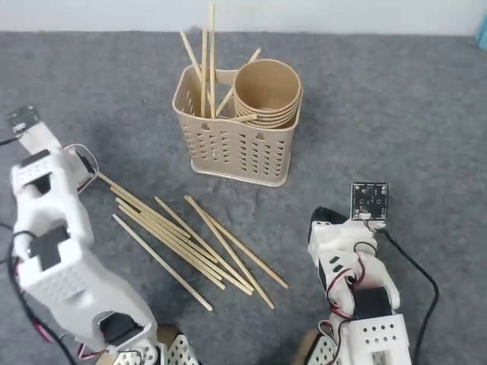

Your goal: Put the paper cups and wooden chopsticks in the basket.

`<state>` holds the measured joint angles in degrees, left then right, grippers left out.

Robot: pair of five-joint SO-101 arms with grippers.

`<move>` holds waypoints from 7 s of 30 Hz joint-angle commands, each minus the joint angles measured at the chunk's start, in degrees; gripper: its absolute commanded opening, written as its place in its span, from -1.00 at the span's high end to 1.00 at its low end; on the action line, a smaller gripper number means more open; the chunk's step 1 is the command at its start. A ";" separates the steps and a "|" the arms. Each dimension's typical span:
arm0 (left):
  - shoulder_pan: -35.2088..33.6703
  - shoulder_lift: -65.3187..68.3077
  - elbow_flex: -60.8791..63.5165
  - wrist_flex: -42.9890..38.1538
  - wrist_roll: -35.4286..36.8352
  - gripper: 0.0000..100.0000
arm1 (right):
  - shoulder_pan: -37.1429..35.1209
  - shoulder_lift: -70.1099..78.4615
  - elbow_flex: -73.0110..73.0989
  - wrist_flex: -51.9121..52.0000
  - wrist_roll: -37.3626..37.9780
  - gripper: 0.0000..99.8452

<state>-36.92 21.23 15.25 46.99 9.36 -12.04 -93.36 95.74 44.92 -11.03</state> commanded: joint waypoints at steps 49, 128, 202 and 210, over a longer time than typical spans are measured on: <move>9.49 -19.87 -2.51 8.53 25.41 0.97 | 0.22 -1.54 1.14 1.63 3.60 0.98; 2.73 -21.36 23.52 -31.38 30.68 0.97 | -38.02 100.00 -64.18 -24.57 5.19 0.96; 3.52 -21.45 24.22 -31.47 30.59 0.97 | -23.43 70.55 -84.84 -60.35 0.88 0.98; 3.87 -21.45 24.13 -31.47 30.59 0.97 | -19.30 91.65 -100.04 -62.73 5.36 0.98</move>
<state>-34.02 0.04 40.22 17.10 39.52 -33.93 -5.80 2.46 -16.44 -6.90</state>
